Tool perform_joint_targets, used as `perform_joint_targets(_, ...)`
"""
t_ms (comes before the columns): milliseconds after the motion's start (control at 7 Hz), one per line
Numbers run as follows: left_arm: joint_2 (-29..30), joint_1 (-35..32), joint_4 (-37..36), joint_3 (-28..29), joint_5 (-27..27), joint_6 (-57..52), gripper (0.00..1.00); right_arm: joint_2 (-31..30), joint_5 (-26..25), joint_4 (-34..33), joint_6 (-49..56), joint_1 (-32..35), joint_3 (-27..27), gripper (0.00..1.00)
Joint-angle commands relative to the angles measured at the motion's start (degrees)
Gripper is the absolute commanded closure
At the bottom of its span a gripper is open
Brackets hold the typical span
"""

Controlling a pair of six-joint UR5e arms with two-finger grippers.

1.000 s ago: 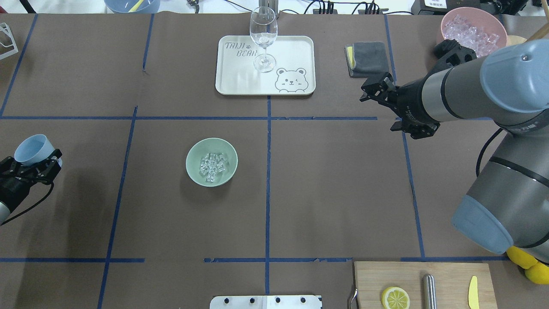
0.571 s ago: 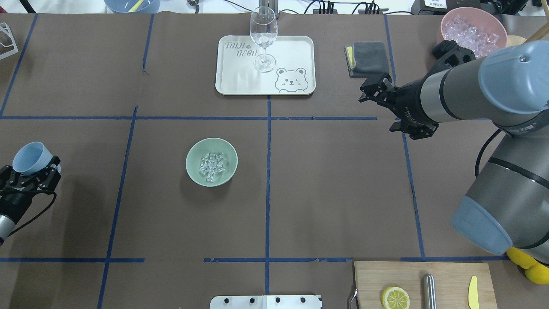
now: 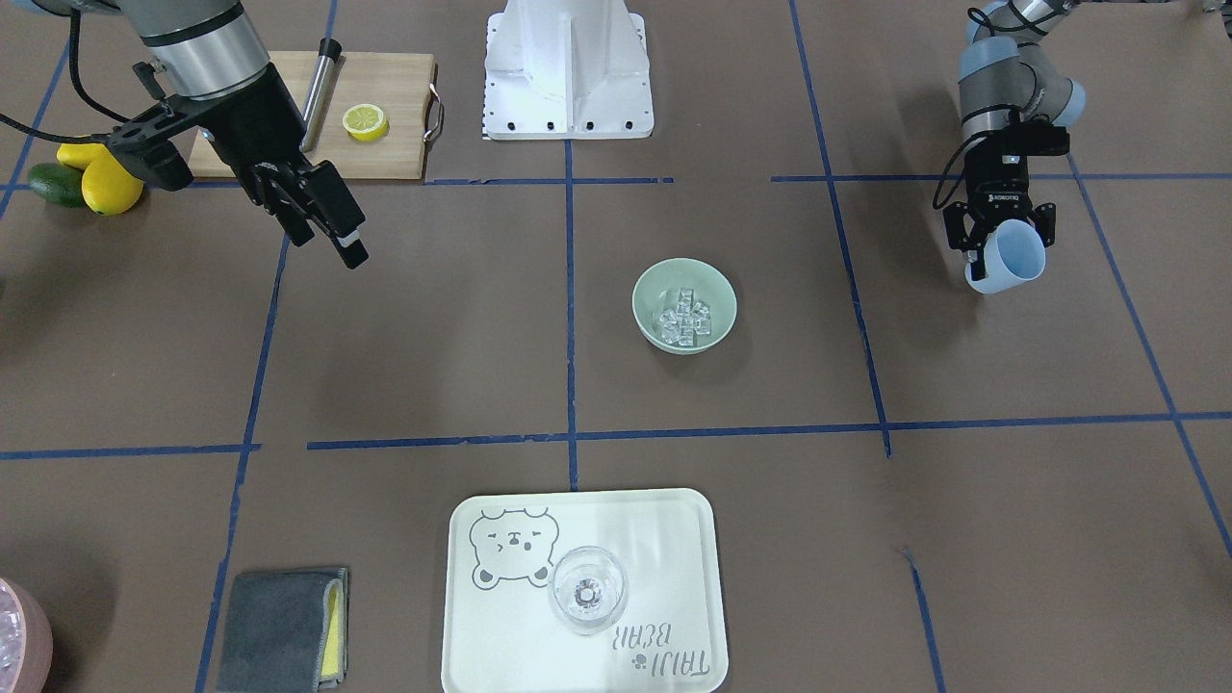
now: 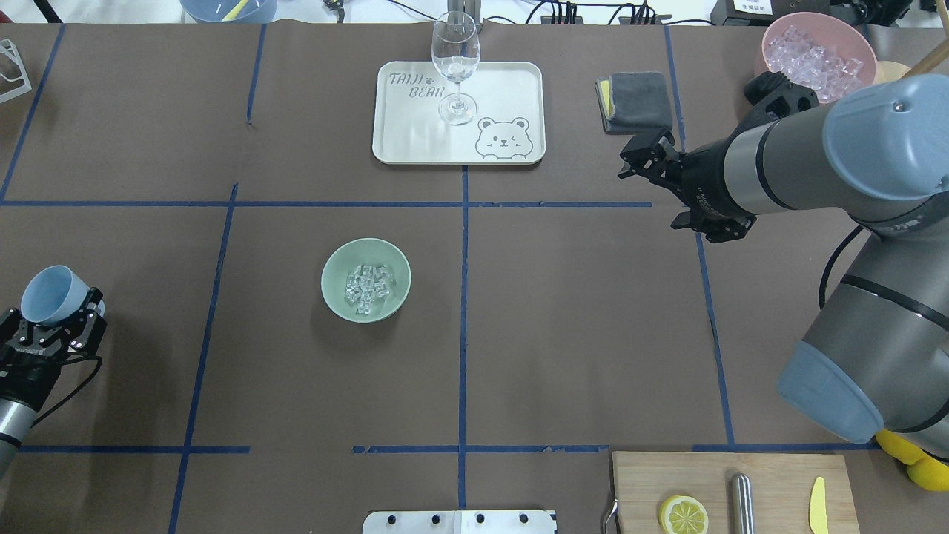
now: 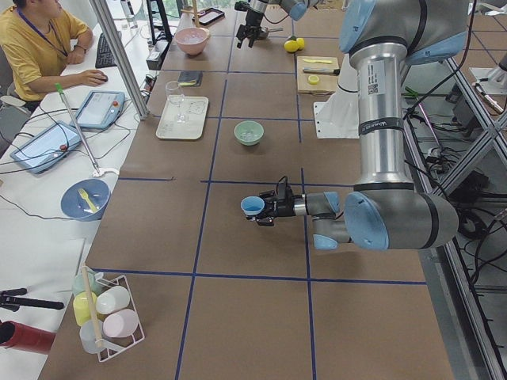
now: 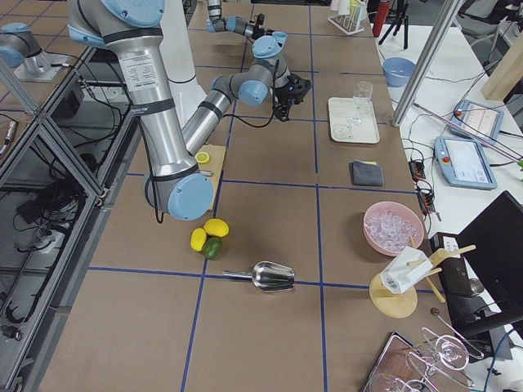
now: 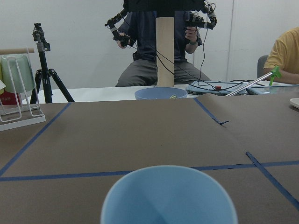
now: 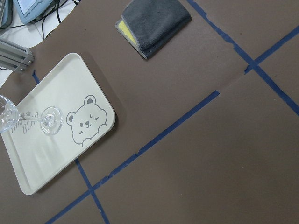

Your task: Pour ice into bowl

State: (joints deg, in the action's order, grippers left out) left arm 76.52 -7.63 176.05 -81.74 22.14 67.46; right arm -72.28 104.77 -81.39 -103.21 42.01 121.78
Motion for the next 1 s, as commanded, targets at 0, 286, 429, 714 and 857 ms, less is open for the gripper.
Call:
perform_joint_targets(0,0.30,0.59,0.08,0.97,-0.70,0.12,0.59,0.03,-0.09,0.00,0.03,-0.26,-0.14,0.00)
perform_joint_targets(286,0.30,1.21,0.00,1.41,-0.35,0.39,0.49,0.03,-0.09,0.00,0.03,-0.35,-0.31,0.00)
perform_joint_targets(429,0.30,1.38,0.00,1.50,-0.26,0.39,0.42,0.03,-0.09,0.00,0.03,-0.35,-0.32,0.00)
perform_joint_targets(714,0.39,1.47,0.17,1.50,1.75,0.04,0.11,0.03,-0.09,0.00,0.03,-0.35,-0.32,0.00)
perform_joint_targets(857,0.39,1.47,0.61,1.24,2.11,-0.22,0.00,0.12,-0.09,0.00,0.03,-0.35,-0.23,0.00)
